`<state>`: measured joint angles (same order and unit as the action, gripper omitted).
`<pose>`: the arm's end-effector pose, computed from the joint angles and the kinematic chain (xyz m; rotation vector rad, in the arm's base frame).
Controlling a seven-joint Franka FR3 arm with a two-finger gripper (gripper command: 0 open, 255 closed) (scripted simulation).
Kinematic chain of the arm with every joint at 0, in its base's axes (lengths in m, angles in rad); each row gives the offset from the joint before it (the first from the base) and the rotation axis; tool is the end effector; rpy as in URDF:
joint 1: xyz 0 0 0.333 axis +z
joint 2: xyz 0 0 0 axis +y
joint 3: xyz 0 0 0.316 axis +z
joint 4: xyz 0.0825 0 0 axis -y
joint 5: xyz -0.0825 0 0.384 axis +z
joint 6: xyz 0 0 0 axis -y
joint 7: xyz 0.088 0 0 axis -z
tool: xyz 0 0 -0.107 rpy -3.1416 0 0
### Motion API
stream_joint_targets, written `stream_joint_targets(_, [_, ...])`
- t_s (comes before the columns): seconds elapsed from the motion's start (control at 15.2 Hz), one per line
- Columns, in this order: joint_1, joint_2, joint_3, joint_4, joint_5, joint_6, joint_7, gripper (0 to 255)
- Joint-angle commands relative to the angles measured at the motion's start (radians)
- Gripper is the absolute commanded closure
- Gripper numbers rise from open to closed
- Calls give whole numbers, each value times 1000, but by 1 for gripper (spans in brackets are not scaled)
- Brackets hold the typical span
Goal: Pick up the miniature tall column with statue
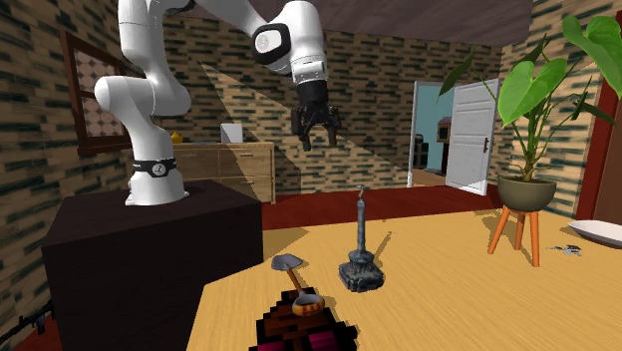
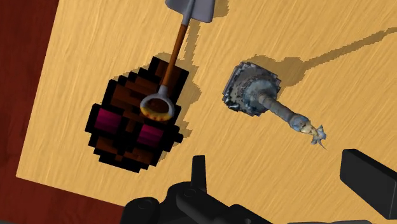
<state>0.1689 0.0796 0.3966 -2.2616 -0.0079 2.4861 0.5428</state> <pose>0.4588 0.2901 0.3434 -3.0353 -0.0382 -0.1752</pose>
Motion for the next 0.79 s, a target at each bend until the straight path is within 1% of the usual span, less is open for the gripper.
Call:
stream_joint_targets(0.0, [20,86,3,50,-60,33,58,0])
stream_joint_targets(0.4, [122,312,-34,221,-201,77,193,0])
stream_joint_targets(0.59, [180,422,-61,324,-249,84,240,0])
stream_joint_targets(0.66, [194,448,-67,351,-258,84,249,0])
stream_joint_targets(0.73, [197,458,-72,351,-263,93,252,0])
